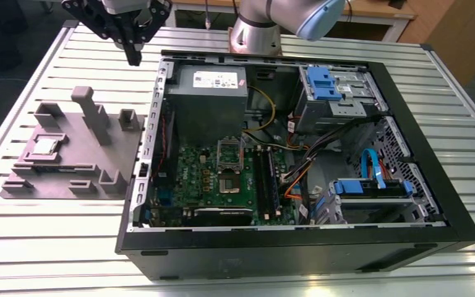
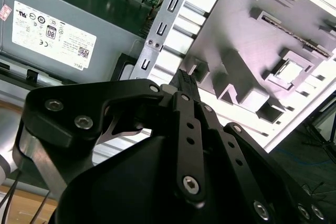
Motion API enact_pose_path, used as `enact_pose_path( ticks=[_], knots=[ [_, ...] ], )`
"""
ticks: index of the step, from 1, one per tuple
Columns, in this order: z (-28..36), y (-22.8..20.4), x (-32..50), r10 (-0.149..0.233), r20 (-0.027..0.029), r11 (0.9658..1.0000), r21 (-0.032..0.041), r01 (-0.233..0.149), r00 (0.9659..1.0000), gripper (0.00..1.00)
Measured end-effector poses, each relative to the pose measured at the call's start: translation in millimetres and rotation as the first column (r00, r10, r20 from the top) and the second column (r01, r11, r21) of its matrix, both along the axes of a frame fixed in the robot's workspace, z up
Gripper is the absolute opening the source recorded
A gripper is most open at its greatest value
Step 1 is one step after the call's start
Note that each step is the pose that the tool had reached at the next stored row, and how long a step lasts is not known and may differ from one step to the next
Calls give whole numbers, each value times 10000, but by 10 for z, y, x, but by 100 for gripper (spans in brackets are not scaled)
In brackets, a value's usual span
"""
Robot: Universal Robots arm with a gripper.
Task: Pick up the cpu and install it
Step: 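Reach for the cpu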
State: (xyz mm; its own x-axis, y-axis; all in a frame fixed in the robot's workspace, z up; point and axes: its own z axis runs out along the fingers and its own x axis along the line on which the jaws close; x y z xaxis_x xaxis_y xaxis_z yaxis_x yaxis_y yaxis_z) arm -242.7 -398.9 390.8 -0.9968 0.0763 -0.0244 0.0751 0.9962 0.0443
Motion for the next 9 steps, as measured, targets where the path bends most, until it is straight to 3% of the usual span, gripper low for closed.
enact_pose_path(
  ticks=[9],
  knots=[
    [0,0,-40,0,0,10000,0,0,10000,10]
  ],
)
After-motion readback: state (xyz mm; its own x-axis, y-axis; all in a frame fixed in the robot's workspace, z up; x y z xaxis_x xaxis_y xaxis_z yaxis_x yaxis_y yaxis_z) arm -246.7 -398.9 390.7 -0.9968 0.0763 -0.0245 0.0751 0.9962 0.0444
